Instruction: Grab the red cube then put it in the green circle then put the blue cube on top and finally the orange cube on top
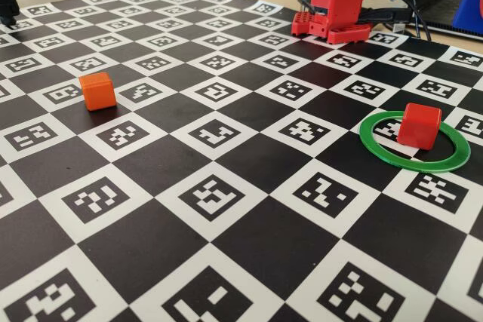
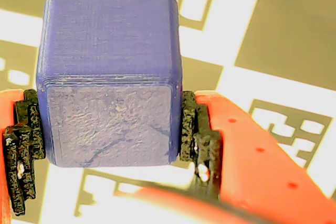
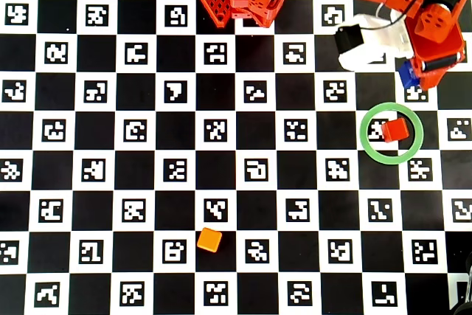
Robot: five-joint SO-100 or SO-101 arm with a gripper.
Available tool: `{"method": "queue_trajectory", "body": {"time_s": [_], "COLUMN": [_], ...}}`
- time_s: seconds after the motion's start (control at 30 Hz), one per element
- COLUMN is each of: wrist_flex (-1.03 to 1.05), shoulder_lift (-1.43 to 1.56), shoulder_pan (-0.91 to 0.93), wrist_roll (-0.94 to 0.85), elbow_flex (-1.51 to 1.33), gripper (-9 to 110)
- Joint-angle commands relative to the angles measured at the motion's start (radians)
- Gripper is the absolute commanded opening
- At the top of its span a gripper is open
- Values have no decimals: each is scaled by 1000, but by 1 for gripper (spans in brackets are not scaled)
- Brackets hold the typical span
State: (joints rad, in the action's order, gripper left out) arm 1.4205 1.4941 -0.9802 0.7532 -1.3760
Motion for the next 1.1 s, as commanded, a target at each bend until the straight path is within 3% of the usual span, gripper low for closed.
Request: {"method": "queue_trajectory", "body": {"time_s": [0.0, 1.07], "wrist_flex": [6, -60], "shoulder_lift": [-5, -307], "shoulder_pan": [32, 147], "wrist_roll": [-35, -49], "elbow_flex": [112, 290], "gripper": [13, 14]}}
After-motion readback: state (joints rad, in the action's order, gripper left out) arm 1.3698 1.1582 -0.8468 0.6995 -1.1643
